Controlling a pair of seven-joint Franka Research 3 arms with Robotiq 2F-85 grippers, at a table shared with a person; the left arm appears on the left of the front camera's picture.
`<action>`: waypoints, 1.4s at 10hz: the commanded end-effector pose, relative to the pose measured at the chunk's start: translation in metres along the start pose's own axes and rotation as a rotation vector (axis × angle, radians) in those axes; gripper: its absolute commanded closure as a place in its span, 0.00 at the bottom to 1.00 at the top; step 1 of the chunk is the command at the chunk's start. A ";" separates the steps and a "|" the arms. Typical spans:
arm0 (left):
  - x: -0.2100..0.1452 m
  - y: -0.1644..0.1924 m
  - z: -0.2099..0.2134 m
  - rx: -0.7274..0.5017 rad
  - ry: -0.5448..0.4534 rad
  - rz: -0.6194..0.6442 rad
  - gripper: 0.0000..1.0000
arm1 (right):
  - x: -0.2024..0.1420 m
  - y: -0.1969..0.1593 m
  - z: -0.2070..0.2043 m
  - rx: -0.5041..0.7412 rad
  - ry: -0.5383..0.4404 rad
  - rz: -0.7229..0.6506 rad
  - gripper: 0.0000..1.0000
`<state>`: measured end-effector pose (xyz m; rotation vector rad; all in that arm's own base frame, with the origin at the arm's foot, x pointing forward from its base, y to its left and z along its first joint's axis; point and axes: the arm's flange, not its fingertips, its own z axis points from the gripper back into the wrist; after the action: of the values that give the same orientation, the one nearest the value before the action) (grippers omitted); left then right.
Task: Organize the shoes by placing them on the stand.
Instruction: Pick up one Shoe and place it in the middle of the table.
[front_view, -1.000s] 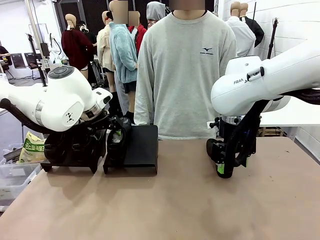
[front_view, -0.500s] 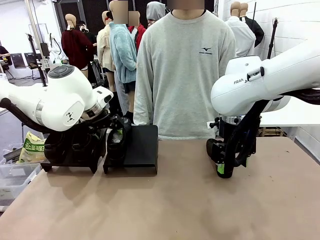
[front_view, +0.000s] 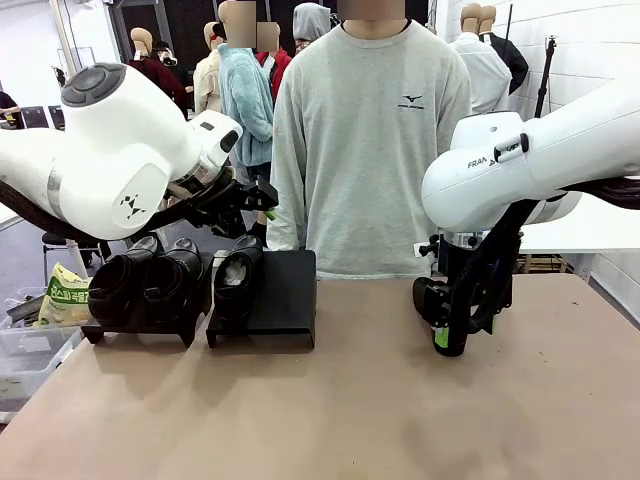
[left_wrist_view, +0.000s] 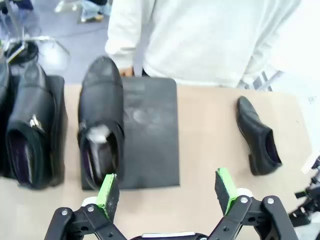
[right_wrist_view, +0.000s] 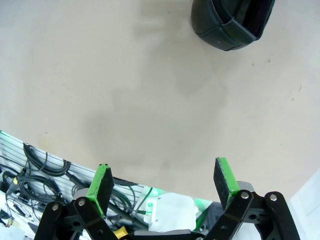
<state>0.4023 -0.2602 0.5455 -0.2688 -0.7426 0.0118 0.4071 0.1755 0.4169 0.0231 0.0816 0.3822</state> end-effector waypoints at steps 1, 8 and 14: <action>-0.035 -0.009 0.005 -0.027 0.203 0.027 0.00 | 0.002 -0.001 0.002 -0.012 0.010 0.008 0.00; -0.097 -0.009 0.024 0.011 0.494 -0.015 0.00 | 0.000 0.000 0.000 0.000 0.000 0.000 0.00; -0.112 -0.031 0.017 -0.080 0.621 -0.021 0.00 | 0.116 -0.021 0.016 -0.070 -0.158 -0.042 0.00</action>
<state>0.3036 -0.2975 0.4884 -0.3007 -0.1362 -0.1145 0.5092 0.1857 0.4322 0.0301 -0.0637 0.3599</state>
